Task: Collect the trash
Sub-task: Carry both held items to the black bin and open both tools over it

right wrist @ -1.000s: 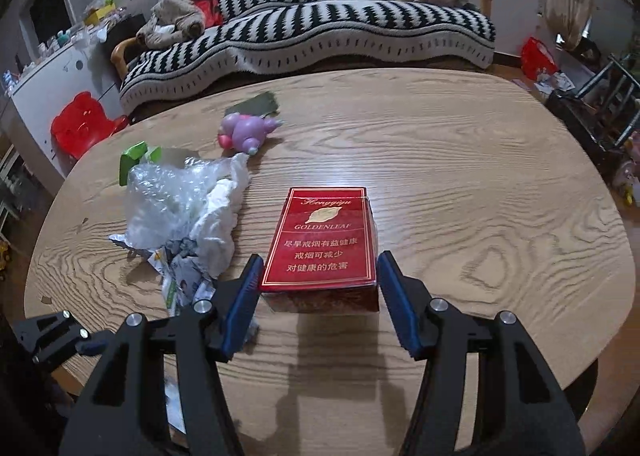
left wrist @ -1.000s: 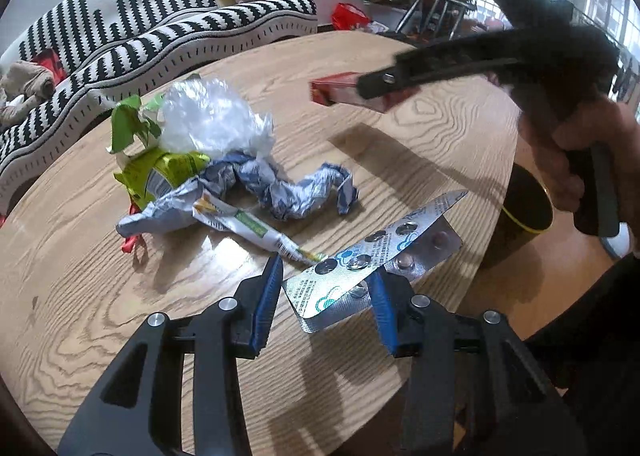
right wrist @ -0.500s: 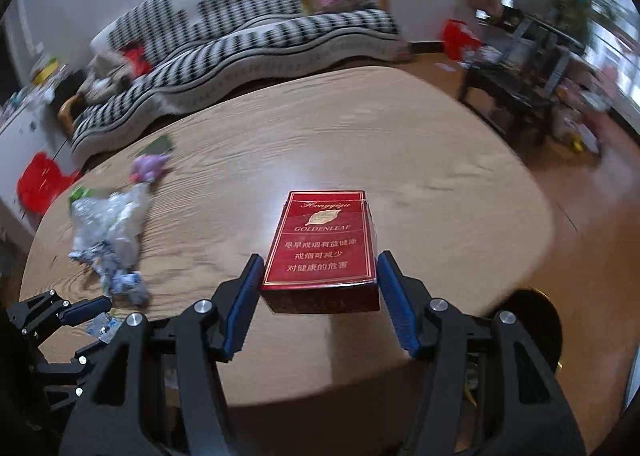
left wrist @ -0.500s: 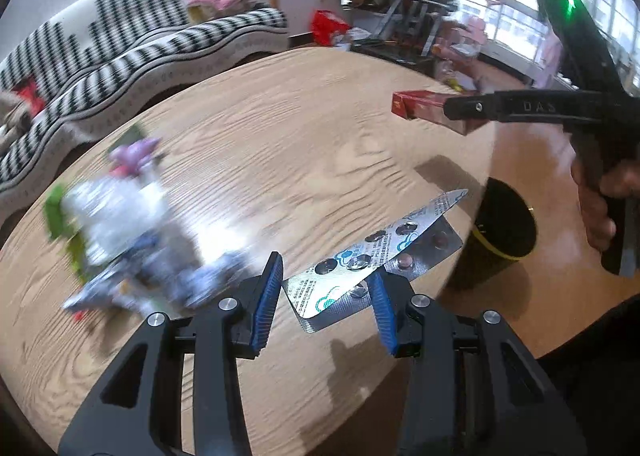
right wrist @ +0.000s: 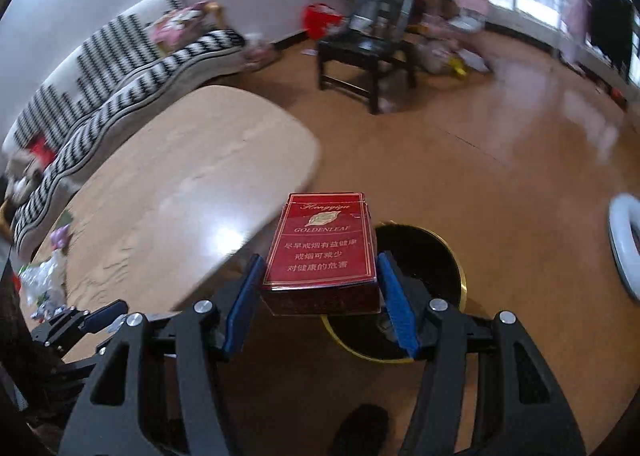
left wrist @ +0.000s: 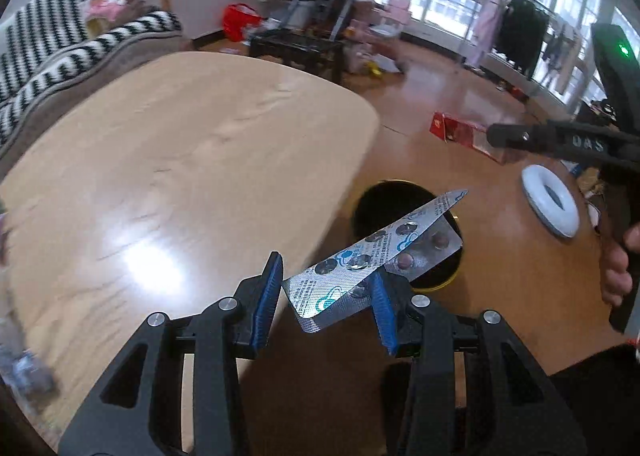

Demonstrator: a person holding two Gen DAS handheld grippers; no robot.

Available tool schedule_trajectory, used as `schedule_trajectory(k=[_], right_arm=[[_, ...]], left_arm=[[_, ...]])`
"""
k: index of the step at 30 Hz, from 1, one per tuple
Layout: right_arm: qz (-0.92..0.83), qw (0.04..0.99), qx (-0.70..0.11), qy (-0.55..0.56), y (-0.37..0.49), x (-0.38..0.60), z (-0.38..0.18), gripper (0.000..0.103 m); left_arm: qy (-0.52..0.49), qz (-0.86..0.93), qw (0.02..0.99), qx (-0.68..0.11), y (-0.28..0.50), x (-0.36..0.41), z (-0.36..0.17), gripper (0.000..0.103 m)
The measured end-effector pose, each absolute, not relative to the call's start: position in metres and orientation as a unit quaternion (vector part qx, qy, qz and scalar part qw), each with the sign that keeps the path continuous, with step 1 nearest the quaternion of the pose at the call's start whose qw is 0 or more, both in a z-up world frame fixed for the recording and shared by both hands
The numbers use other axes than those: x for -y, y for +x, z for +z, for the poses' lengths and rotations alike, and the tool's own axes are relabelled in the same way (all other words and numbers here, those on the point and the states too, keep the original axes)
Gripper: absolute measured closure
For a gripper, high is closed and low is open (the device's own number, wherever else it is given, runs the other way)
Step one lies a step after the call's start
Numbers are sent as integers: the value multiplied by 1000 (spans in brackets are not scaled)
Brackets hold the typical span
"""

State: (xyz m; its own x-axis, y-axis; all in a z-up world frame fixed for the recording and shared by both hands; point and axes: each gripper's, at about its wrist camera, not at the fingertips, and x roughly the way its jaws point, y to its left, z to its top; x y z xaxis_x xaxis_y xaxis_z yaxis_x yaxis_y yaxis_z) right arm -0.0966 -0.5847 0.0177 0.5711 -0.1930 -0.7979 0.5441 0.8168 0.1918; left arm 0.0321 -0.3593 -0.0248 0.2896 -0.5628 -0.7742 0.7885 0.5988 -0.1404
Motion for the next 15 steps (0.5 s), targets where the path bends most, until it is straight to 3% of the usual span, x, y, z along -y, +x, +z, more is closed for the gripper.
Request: schedule_trajectory(k=[15], right_arm=[[-269,818,-420,285,-134,649,-16,45]], left_arm=[[151,-450,754,-454,24,470,-79,61]])
